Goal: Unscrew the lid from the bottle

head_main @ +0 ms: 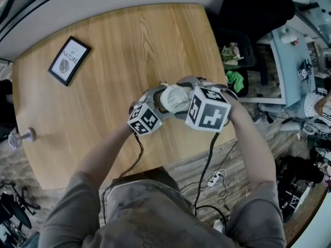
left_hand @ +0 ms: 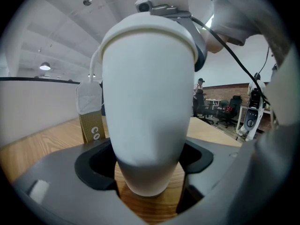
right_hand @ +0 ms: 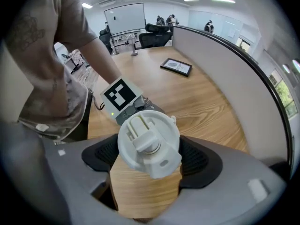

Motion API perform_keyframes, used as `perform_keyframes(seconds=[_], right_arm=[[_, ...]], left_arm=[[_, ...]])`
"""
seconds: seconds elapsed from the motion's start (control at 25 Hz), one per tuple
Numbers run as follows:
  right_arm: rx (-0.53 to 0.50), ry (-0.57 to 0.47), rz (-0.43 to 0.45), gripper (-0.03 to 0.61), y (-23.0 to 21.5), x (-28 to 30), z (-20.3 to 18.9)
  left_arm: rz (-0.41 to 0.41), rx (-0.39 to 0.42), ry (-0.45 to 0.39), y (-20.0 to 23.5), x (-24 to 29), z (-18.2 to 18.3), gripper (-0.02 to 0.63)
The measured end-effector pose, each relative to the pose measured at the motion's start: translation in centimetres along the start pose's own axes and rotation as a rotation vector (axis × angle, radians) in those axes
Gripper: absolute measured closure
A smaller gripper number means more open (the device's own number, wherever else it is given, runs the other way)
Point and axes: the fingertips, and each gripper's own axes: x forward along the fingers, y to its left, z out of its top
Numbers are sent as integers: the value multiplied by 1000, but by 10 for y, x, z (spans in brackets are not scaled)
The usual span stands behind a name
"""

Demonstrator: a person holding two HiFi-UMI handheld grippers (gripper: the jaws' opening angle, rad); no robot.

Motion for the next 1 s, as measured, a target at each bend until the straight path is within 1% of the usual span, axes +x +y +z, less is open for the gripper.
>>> perform_keyframes(seconds=[0.12,0.28,0.4,0.48,0.56,0.64,0.68,0.76,0.88,0.92,1.0], right_arm=[[-167,48,28,169,2,1,-2],[-446,110,67,169,5,1,-5],[-638,196,80,169,3,2,-9],[-722,258,79,170,2,2,-10],[-761,290,70,169,3,3,-10],[-732,285,54,169,3,3,-9],[-683,264,44,169,4,3,-8],[-534,174,37,164,7,0,0],[-289,-16,24,156,11,-12,15],[-216,-66,3,153,9,-17,17],[-62,-154,-66,138,2,-25,15]], left_arm=[[-4,1,0,-1,1,0,236],[-11,3,2,-2,1,0,236],[-17,5,1,-2,2,1,236],[-20,6,-2,-2,2,0,236],[-23,9,-2,-2,1,-1,236],[-27,13,-1,-3,0,-1,236],[-30,14,-1,-2,0,0,236],[-32,13,-1,-2,0,0,236],[-29,12,6,-1,0,-1,236],[-29,11,10,0,0,-1,236],[-27,10,17,-1,1,-2,236]])
